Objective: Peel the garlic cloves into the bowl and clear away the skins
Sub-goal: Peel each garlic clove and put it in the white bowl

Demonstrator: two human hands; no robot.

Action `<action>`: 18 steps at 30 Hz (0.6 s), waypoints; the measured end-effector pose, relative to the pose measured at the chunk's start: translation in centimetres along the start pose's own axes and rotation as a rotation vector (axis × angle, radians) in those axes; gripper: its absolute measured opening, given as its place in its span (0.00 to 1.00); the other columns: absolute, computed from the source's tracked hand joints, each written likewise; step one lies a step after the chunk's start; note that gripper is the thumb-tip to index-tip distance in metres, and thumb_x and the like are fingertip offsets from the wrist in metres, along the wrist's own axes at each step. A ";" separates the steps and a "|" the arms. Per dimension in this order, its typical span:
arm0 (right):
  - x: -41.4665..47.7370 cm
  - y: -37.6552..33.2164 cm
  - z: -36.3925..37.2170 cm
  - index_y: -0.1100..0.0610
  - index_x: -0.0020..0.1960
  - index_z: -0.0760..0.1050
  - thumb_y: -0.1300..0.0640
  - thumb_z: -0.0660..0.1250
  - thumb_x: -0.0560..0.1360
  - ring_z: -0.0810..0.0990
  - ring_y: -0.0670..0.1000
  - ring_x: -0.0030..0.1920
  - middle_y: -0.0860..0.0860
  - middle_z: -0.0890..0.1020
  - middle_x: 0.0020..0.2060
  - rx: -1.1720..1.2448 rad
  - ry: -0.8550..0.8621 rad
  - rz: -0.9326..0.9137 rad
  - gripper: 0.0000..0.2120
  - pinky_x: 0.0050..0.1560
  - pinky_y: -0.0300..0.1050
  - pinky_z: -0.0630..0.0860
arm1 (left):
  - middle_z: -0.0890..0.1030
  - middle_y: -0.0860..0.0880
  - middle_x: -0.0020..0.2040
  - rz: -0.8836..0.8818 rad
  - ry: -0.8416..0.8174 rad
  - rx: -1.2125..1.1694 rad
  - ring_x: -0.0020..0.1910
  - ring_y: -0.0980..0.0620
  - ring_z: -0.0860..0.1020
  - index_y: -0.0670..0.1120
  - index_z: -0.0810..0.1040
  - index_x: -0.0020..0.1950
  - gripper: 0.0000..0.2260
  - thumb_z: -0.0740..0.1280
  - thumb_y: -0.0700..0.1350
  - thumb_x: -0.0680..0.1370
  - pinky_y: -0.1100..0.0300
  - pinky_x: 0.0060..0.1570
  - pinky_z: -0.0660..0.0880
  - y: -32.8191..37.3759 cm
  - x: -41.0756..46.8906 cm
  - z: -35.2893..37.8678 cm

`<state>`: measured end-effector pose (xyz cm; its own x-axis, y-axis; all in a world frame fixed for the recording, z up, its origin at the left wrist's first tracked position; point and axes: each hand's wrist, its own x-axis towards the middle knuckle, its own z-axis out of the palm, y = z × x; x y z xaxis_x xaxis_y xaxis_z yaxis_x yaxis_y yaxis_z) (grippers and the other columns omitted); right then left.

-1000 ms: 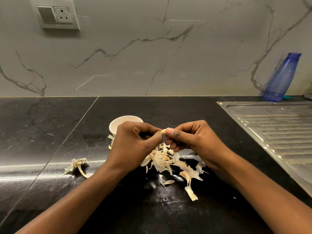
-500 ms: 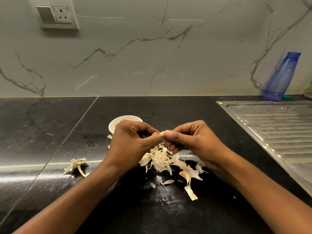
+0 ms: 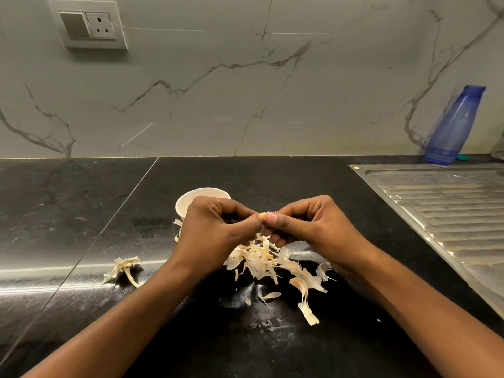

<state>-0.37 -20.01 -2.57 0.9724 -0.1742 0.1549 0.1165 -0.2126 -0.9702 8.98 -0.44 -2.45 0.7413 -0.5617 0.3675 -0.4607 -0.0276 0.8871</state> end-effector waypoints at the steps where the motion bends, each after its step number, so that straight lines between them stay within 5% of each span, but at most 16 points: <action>1: 0.0 0.0 0.0 0.63 0.54 0.87 0.56 0.73 0.79 0.87 0.55 0.44 0.59 0.89 0.45 -0.008 -0.009 -0.005 0.10 0.47 0.44 0.85 | 0.85 0.46 0.32 -0.011 0.007 -0.016 0.30 0.51 0.82 0.43 0.88 0.42 0.04 0.77 0.38 0.77 0.68 0.29 0.74 0.0 0.0 0.0; 18: 0.0 0.1 -0.3 0.65 0.54 0.86 0.60 0.69 0.82 0.86 0.55 0.43 0.60 0.88 0.46 0.038 -0.007 -0.008 0.09 0.46 0.44 0.83 | 0.84 0.40 0.33 -0.112 0.023 -0.159 0.27 0.53 0.80 0.37 0.86 0.42 0.07 0.71 0.31 0.78 0.68 0.26 0.73 0.3 0.3 0.1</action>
<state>-0.37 -20.32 -2.66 0.9727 -0.1662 0.1618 0.1320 -0.1770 -0.9753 9.00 -0.65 -2.12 0.7955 -0.5432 0.2684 -0.2927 0.0433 0.9552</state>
